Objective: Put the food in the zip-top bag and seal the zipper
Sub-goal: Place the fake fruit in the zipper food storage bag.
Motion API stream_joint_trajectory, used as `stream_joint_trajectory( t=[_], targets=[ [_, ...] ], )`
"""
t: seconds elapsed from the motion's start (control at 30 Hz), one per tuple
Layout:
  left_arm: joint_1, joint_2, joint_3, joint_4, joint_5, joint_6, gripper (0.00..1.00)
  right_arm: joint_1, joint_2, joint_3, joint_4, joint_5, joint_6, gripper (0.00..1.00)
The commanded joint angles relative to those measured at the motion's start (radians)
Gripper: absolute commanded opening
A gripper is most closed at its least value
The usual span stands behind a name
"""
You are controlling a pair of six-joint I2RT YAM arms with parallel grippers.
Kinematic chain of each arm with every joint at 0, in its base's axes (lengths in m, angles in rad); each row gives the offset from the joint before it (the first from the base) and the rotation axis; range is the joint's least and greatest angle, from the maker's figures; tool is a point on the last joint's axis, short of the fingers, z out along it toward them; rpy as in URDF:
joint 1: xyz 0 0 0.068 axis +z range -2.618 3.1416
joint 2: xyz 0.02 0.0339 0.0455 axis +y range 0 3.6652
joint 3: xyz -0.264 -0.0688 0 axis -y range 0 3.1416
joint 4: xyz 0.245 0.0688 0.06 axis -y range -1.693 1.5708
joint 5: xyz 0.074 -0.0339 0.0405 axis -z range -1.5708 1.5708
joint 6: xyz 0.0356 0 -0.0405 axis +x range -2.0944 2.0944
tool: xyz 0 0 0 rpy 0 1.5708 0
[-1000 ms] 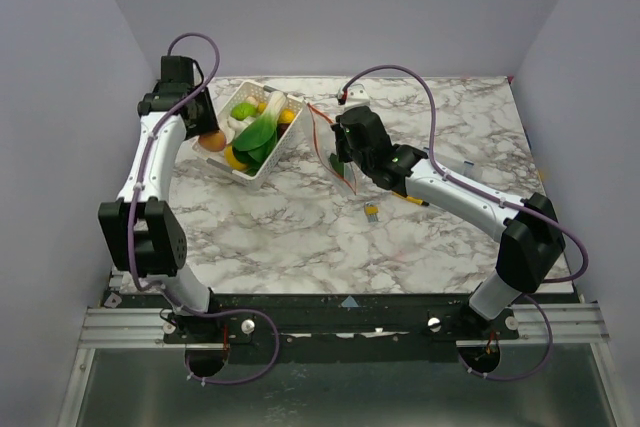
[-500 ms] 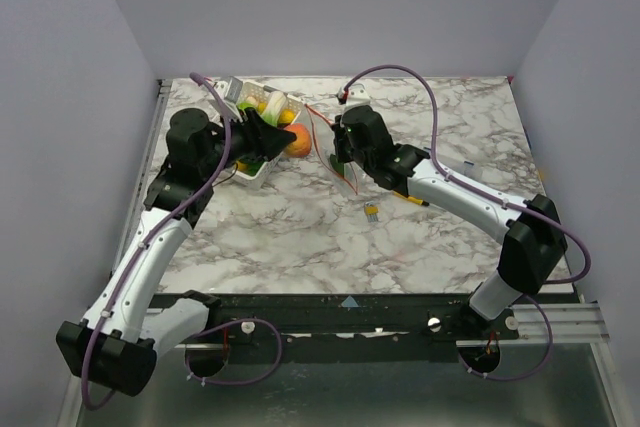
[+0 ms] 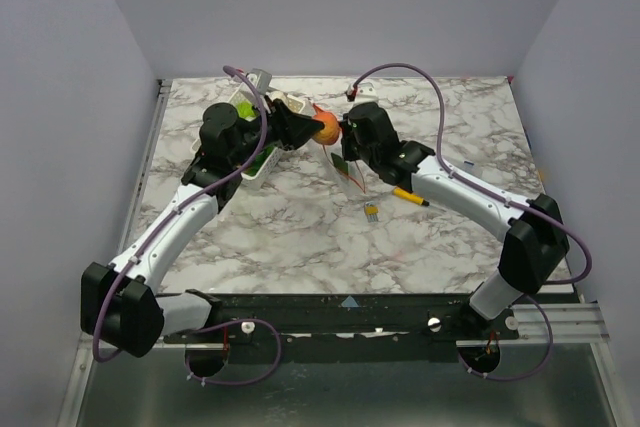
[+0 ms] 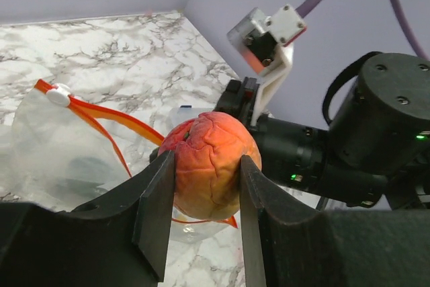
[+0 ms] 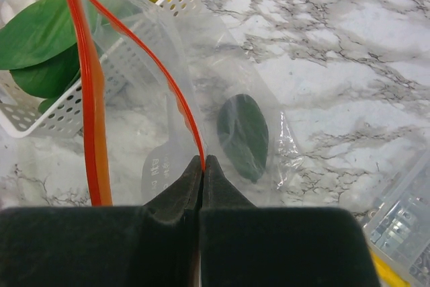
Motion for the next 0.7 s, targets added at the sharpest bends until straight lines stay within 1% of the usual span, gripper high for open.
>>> stream_joint_trajectory(
  t=[0.0, 0.13, 0.23, 0.33, 0.43, 0.57, 0.63, 0.67],
  targets=[
    [-0.015, 0.053, -0.051, 0.1, -0.051, 0.004, 0.0, 0.019, -0.062, 0.025, 0.009, -0.025, 0.012, 0.01],
    [-0.017, 0.08, -0.082, 0.132, -0.083, -0.007, 0.0, 0.018, -0.077, 0.027, 0.013, -0.047, 0.036, 0.01],
    [-0.017, 0.09, -0.114, 0.169, -0.113, -0.032, 0.0, 0.013, -0.084, 0.022, 0.014, -0.036, 0.053, 0.01],
    [-0.025, 0.111, -0.106, 0.15, -0.118, -0.036, 0.0, 0.006, -0.092, 0.014, 0.016, -0.044, 0.057, 0.01],
    [-0.046, 0.119, -0.085, 0.094, -0.158, -0.013, 0.0, 0.004, -0.095, 0.004, 0.027, -0.055, 0.056, 0.01],
    [-0.105, 0.134, -0.007, -0.062, -0.293, 0.051, 0.0, 0.002, -0.094, 0.0, 0.026, -0.04, 0.05, 0.01],
    [-0.124, 0.147, 0.026, -0.13, -0.348, 0.056, 0.0, 0.002, -0.096, -0.002, 0.027, -0.04, 0.047, 0.01],
    [-0.128, 0.157, 0.043, -0.158, -0.362, 0.057, 0.02, 0.002, -0.097, -0.002, 0.027, -0.04, 0.049, 0.01]
  ],
)
